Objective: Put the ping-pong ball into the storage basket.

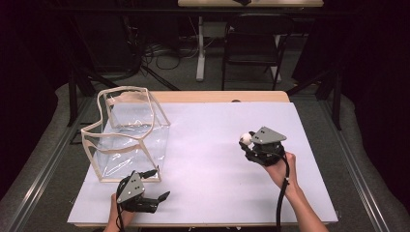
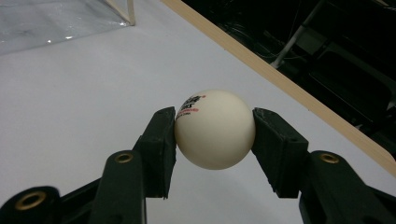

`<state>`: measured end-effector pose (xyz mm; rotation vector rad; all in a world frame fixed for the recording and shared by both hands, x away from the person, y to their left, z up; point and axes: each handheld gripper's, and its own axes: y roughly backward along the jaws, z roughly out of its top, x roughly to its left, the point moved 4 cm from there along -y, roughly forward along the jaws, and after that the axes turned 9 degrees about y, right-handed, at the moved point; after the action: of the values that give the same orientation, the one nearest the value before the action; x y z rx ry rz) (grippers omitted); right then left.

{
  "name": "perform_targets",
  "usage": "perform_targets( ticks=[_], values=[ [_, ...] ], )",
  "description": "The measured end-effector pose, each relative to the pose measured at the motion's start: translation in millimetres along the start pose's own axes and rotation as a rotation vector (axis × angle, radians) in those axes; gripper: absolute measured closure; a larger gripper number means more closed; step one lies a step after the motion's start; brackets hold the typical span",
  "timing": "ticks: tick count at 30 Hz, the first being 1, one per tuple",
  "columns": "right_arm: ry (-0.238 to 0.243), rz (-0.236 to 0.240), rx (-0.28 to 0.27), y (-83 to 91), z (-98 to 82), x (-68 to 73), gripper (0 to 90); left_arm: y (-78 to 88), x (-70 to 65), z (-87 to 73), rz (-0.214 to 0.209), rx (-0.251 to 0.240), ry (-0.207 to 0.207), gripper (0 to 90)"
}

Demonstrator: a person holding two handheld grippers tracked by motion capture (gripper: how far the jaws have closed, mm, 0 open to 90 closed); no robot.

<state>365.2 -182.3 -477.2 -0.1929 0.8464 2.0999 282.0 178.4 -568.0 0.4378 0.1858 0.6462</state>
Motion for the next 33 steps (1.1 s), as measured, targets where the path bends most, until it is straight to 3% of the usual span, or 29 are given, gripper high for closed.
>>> perform_targets(
  ticks=[33],
  values=[
    [0.018, 0.025, -0.027, -12.5, 19.0, 3.7, 50.6, -0.6, 0.1, 0.1, -0.002, -0.001, 0.0, 16.2]
  ],
)
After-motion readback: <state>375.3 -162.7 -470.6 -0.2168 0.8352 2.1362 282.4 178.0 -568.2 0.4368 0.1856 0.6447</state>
